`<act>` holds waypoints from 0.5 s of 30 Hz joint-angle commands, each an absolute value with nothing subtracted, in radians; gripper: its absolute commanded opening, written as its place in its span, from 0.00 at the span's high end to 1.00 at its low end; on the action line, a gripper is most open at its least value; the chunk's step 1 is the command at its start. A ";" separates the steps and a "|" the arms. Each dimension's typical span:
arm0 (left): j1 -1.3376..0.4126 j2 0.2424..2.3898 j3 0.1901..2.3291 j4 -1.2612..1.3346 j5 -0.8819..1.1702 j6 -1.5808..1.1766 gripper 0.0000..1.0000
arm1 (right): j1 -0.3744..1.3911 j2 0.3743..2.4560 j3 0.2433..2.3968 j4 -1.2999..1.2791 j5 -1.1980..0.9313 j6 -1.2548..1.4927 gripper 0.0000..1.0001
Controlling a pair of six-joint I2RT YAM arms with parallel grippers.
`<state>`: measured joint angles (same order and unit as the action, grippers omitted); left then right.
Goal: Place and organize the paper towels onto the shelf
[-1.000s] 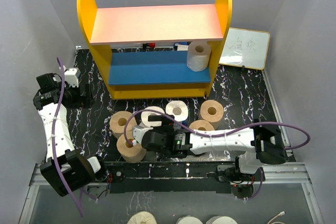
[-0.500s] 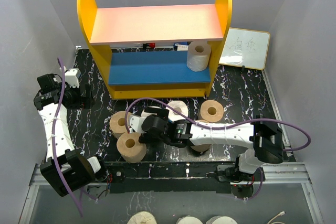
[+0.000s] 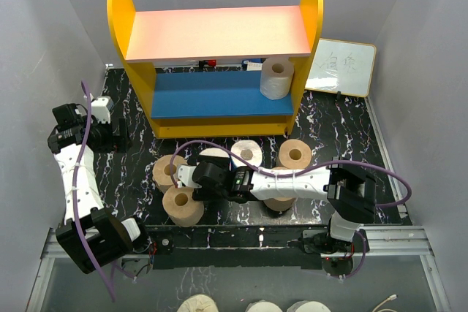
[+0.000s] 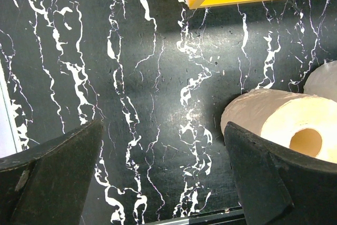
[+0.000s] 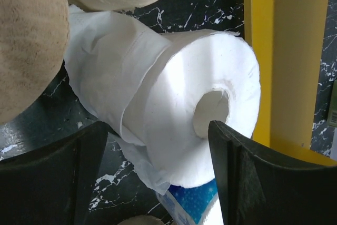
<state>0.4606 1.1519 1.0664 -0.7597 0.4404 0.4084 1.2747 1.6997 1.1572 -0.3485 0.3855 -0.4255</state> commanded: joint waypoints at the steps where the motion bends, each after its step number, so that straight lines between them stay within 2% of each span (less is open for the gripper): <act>1: 0.457 1.139 1.060 -0.761 0.437 0.425 0.01 | 1.258 1.703 1.208 -0.293 0.356 -0.419 0.31; 4: 0.457 1.140 1.057 -0.762 0.436 0.426 0.01 | 1.251 1.713 1.207 -0.294 0.361 -0.417 0.54; 7: 0.457 1.139 1.057 -0.765 0.433 0.427 0.01 | 1.251 1.715 1.204 -0.299 0.360 -0.415 0.70; 11: 0.457 1.137 1.057 -0.767 0.426 0.430 0.01 | 1.251 1.706 1.195 -0.312 0.363 -0.407 0.96; 12: 0.457 1.137 1.058 -0.768 0.425 0.430 0.01 | 1.252 1.702 1.191 -0.314 0.363 -0.407 1.00; 15: 0.457 1.135 1.060 -0.775 0.425 0.431 0.01 | 1.250 1.677 1.190 -0.350 0.361 -0.412 1.00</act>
